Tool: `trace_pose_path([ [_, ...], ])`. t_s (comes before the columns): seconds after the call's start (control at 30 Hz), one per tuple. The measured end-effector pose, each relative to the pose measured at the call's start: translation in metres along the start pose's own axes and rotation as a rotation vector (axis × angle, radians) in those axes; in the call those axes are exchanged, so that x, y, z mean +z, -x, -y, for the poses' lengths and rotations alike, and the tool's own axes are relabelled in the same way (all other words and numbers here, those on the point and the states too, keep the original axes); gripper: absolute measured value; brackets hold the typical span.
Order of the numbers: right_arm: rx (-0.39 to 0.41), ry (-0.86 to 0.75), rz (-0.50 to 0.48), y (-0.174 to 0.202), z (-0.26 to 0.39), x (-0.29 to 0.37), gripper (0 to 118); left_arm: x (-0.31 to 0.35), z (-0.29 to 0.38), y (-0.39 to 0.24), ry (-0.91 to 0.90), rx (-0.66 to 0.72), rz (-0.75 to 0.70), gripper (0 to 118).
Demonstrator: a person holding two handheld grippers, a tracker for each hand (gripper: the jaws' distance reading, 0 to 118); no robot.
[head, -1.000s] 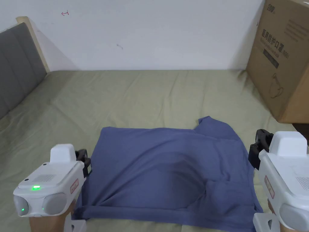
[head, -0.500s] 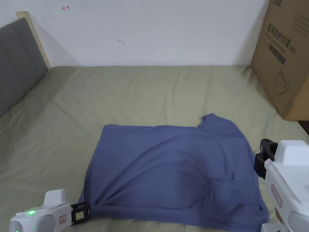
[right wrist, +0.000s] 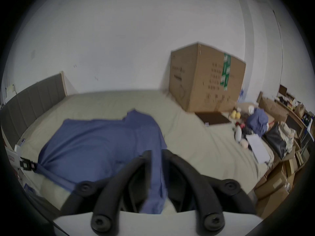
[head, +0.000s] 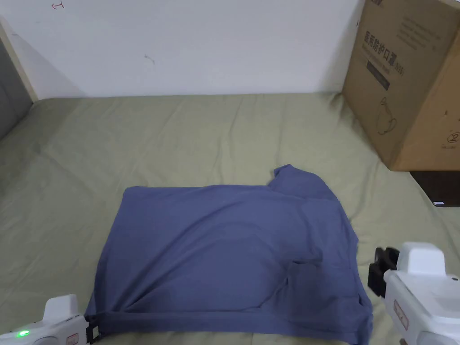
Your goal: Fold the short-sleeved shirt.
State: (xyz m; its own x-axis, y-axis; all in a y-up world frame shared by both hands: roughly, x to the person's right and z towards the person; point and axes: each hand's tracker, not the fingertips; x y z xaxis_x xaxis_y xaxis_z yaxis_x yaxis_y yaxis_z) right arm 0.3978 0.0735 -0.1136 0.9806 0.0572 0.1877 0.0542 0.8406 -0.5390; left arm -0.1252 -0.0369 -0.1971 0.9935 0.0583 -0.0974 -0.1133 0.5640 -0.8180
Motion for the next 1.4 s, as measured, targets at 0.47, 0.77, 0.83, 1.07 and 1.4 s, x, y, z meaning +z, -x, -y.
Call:
trace_pose_path([
  [0.47, -0.025, 0.376, -0.097, 0.015, 0.088, -0.053, 16, 0.017, -0.011, -0.002, -0.043, -0.02, 0.009, 2],
  [0.77, -0.034, 0.242, -0.131, -0.007, 0.056, -0.047, 3, 0.027, -0.036, 0.002, -0.092, 0.003, 0.026, 2],
  [0.83, -0.029, 0.201, -0.132, -0.011, 0.041, -0.05, 3, 0.028, -0.049, 0.001, -0.114, 0.003, 0.025, 2],
  [1.07, -0.036, 0.116, -0.133, -0.014, -0.017, -0.089, 3, 0.009, -0.107, -0.015, -0.174, -0.006, 0.022, 1],
  [1.4, -0.055, 0.249, -0.085, -0.001, -0.03, -0.204, 3, -0.093, -0.161, -0.035, -0.047, -0.067, -0.034, 1],
])
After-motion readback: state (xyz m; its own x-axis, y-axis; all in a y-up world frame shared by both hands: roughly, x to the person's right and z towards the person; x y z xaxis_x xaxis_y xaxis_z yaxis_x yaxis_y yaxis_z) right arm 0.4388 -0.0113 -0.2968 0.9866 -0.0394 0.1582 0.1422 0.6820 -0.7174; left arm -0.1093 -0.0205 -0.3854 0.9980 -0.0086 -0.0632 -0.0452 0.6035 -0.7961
